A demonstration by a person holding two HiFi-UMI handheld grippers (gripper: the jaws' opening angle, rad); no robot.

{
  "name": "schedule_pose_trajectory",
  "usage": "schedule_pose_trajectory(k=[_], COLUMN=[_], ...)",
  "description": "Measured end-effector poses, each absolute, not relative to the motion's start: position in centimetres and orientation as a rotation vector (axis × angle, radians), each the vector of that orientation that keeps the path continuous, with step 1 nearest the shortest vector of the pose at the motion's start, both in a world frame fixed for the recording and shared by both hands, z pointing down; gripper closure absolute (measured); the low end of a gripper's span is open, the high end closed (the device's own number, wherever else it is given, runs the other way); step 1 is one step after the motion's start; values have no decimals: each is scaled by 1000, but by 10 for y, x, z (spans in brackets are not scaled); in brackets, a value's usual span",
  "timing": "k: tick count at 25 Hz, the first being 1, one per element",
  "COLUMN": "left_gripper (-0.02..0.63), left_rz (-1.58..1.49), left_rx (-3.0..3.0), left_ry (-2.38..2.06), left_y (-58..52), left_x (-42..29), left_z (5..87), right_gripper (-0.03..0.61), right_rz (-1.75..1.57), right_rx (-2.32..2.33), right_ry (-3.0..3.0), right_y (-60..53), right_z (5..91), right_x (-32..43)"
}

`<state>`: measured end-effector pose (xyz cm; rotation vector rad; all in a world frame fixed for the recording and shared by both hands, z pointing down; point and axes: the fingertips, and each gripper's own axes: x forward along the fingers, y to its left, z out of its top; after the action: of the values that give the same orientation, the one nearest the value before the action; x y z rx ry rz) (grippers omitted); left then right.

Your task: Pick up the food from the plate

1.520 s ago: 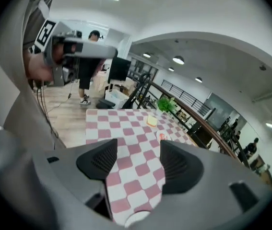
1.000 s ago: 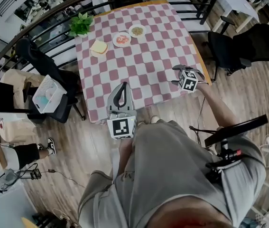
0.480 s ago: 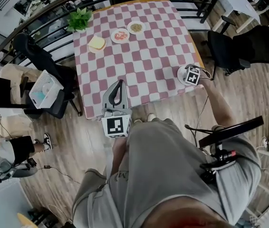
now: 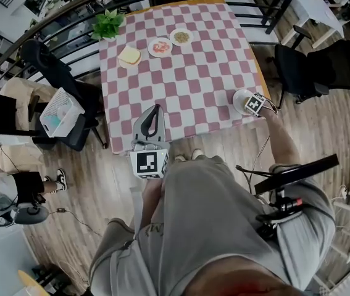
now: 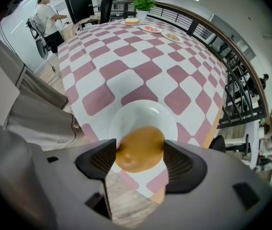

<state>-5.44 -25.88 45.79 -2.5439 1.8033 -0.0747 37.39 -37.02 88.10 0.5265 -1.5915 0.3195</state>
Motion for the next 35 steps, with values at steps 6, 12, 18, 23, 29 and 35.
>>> schedule_pose_trajectory(k=[6, 12, 18, 23, 29, 35], left_gripper=[606, 605, 606, 606, 606, 604], left_rz=[-95, -110, -128, -142, -129, -119], left_rx=[-2576, -2573, -2562, -2562, -2543, -2549], left_ry=[1819, 1833, 1863, 1874, 1882, 1871], left_y=[-256, -254, -252, -251, -252, -256], left_x=[-54, -53, -57, -57, -61, -58], left_z=[468, 472, 477, 479, 477, 478], right_gripper=[272, 244, 224, 218, 215, 215], right_rz=[450, 568, 634, 642, 618, 603], right_rx=[550, 626, 683, 686, 665, 659], right_ry=[-1571, -1552, -1548, -1534, -1499, -1493], right_y=[-369, -374, -376, -376, -378, -377], right_z=[888, 896, 906, 909, 909, 911], right_x=[390, 394, 394, 396, 395, 395])
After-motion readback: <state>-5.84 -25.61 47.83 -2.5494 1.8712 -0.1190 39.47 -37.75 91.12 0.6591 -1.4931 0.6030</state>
